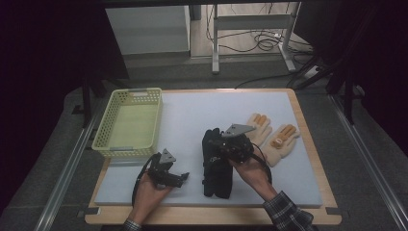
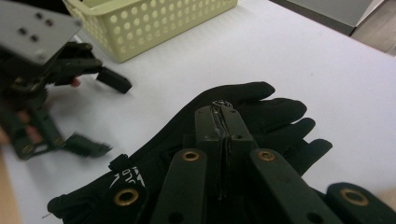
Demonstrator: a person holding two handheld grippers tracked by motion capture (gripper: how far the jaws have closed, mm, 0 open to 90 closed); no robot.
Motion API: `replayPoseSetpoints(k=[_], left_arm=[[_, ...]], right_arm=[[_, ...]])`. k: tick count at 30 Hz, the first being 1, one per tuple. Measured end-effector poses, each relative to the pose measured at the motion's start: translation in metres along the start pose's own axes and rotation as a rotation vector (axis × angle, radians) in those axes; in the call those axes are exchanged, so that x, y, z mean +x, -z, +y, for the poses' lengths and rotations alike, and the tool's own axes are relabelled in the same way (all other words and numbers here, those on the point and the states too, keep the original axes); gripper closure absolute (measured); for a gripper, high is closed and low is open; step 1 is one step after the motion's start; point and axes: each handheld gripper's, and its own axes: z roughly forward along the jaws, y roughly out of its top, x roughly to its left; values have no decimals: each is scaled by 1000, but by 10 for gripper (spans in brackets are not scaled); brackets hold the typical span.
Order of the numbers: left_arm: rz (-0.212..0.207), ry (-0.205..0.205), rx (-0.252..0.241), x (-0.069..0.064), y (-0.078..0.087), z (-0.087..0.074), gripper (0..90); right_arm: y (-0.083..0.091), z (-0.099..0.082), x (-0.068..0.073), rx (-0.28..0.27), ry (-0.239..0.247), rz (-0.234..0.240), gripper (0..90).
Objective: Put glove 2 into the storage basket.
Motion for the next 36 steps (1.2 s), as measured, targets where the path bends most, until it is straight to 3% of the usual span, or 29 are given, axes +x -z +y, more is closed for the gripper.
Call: replayPoseSetpoints(k=[7, 14, 19, 20, 22, 28, 31, 32, 33, 34, 36], left_arm=[[0, 3, -4, 0, 0, 0, 62], [1, -2, -1, 0, 0, 0, 61], [1, -3, 0, 0, 0, 0, 62], [1, -3, 0, 0, 0, 0, 62], [1, -3, 0, 0, 0, 0, 62], [1, -3, 0, 0, 0, 0, 62], [1, -3, 1, 0, 0, 0, 62], [1, -3, 1, 0, 0, 0, 62], [1, -3, 1, 0, 0, 0, 62], [1, -2, 0, 0, 0, 0, 62], [1, -2, 0, 0, 0, 0, 62]], right_arm=[[-2, -31, 18, 15, -43, -41, 866], [-15, -53, 23, 36, -67, -23, 854], [-23, -66, 22, 76, -66, -8, 740], [-20, -65, 21, 75, -61, -7, 669], [-15, -63, 19, 65, -51, -20, 622], [6, -66, 5, 43, -53, -33, 584], [12, -73, -1, 31, -69, -34, 586], [16, -80, -7, 28, -95, -22, 652], [16, -80, -7, 28, -95, -22, 652], [18, -89, -10, 36, -112, -4, 733], [19, -93, -11, 47, -115, 1, 767]])
